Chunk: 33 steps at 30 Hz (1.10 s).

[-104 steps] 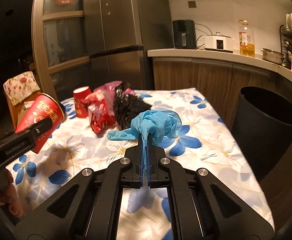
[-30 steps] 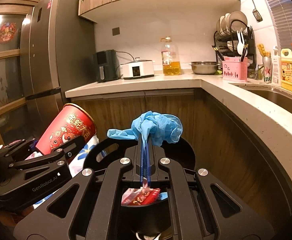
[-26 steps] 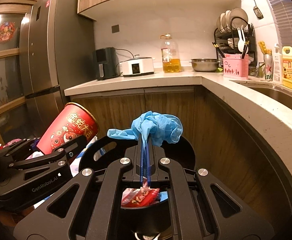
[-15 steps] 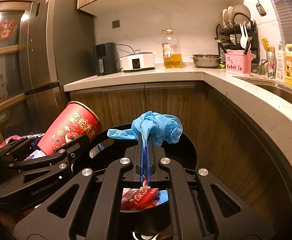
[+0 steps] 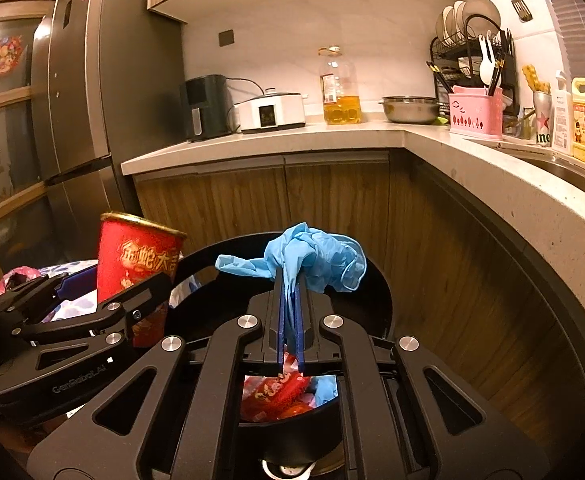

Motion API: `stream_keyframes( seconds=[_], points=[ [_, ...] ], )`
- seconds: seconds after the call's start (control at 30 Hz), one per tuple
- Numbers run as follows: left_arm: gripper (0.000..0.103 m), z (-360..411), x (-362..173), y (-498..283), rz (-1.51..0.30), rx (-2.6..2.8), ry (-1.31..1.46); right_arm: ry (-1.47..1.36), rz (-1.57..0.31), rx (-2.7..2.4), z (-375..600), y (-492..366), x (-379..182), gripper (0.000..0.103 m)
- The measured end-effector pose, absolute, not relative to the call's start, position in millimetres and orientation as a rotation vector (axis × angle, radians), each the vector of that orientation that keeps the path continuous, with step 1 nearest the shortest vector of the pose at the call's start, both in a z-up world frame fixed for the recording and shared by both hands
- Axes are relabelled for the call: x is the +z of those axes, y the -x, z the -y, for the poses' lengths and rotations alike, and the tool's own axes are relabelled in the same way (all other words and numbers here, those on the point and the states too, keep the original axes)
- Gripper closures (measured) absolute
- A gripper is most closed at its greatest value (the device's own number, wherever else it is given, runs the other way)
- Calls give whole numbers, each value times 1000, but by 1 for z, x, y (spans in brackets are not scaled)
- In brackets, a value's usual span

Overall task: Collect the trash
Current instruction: 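Open both grippers to drop the red cup and blue glove into the bin, then move both grippers back over the table toward the remaining bags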

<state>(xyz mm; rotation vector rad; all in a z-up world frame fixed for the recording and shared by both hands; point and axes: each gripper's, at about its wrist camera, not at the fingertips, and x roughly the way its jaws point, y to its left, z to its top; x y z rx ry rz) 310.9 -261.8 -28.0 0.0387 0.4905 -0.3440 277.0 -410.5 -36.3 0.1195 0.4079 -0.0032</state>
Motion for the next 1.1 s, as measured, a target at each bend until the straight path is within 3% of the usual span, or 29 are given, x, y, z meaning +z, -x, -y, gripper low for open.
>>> stream_keyframes(
  seconds=[0.23, 0.3, 0.6, 0.7, 0.83, 1.1],
  points=[
    [22, 252, -29, -313, -489, -326, -11, -127, -422, -10, 413, -280, -41, 86],
    [19, 248, -29, -313, -495, -323, 9, -130, -422, -12, 414, -280, -42, 78],
    [15, 224, -27, -297, -500, -271, 42, -135, -424, -7, 408, -275, -42, 59],
    [7, 213, -27, -288, -503, -241, 50, -135, -418, -7, 403, -268, -40, 49],
    [6, 199, -26, -269, -492, -207, 42, -141, -408, -12, 395, -257, -37, 29],
    [6, 162, -24, -240, -485, -143, 70, -148, -400, -31, 378, -231, -27, 19]
  ],
)
